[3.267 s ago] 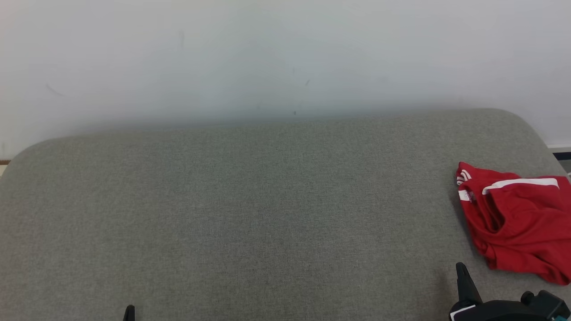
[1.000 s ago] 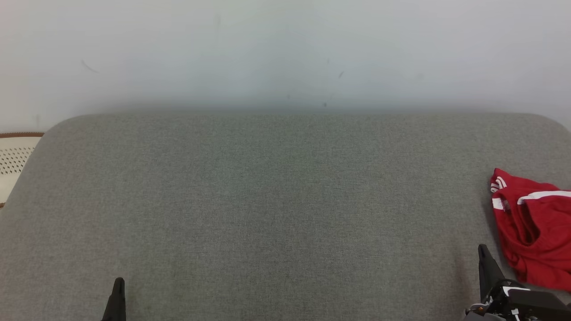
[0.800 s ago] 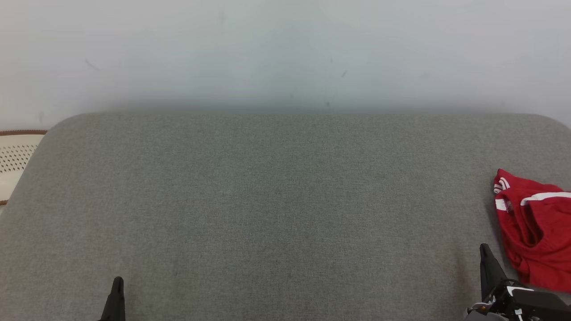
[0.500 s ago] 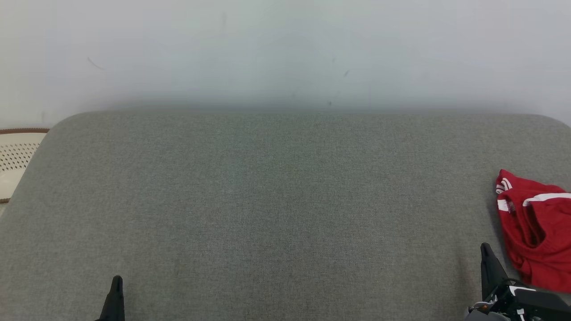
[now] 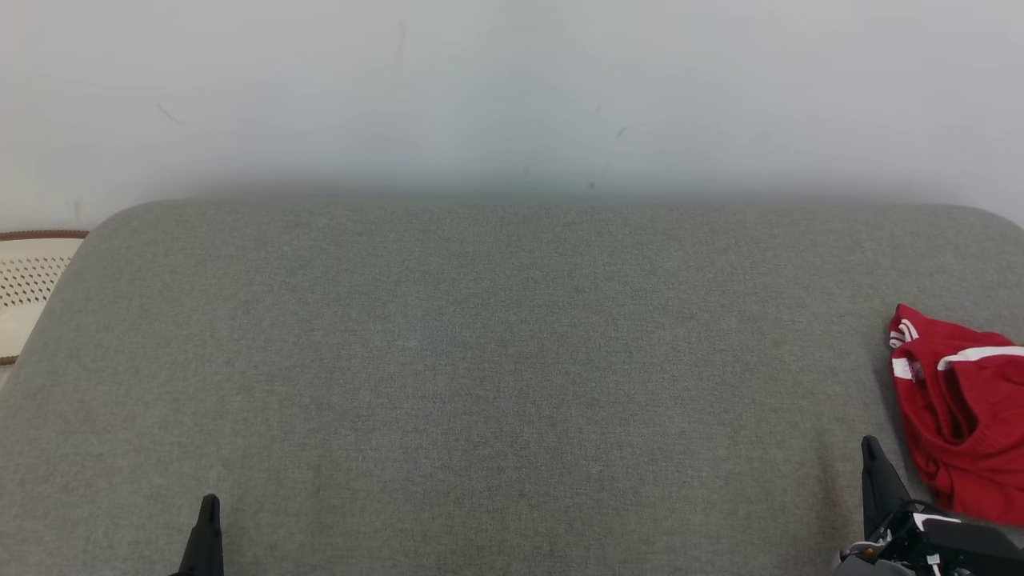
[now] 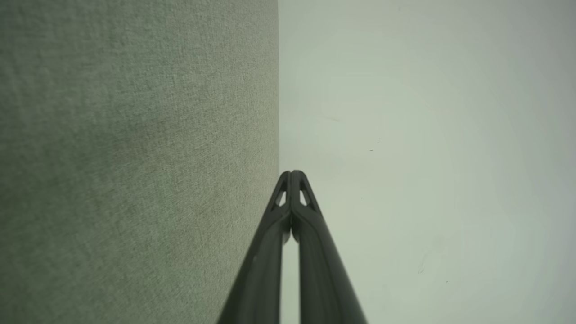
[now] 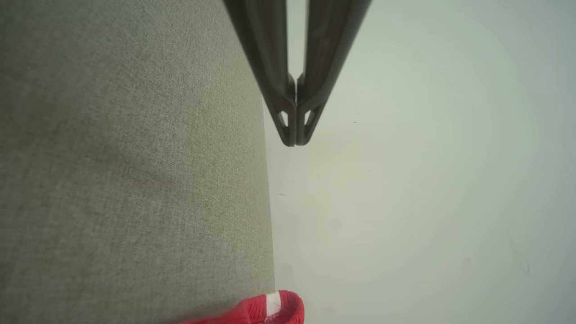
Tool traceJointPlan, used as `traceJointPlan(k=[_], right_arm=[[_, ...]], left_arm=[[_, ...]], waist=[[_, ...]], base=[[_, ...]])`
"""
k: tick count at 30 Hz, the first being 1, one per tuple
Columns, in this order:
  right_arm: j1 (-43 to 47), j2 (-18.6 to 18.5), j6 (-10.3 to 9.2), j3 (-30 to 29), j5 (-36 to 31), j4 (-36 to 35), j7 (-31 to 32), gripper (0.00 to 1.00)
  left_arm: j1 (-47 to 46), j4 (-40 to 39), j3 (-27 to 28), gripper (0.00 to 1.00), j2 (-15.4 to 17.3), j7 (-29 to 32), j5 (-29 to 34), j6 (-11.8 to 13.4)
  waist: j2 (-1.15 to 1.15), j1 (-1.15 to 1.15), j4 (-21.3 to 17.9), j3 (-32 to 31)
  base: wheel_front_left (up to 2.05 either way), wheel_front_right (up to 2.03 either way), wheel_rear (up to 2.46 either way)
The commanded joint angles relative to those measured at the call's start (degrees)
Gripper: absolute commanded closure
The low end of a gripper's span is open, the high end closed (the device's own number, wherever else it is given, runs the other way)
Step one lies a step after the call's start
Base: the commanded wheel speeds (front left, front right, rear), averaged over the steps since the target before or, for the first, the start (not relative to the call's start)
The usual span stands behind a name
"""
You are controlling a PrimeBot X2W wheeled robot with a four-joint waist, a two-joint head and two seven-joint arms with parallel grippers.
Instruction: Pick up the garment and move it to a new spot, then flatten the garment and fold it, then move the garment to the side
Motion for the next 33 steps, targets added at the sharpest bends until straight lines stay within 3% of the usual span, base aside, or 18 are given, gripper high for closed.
traceJointPlan(k=[1, 33], right_arm=[[-0.47, 0.14, 0.02, -0.07, -0.17, -0.06, 0.08, 1.00], [-0.49, 0.31, 0.02, -0.29, -0.44, -0.04, 0.26, 1.00]], left_arm=[[-0.33, -0.02, 0.06, 1.00, 0.22, 0.13, -0.14, -0.13], [-0.32, -0.02, 0.06, 1.00, 0.21, 0.12, -0.14, -0.13]], waist=[[0.00, 0.00, 0.00, 0.00], [0.00, 0.00, 0.00, 0.00]], base=[[0.00, 0.00, 0.00], [0.00, 0.00, 0.00]])
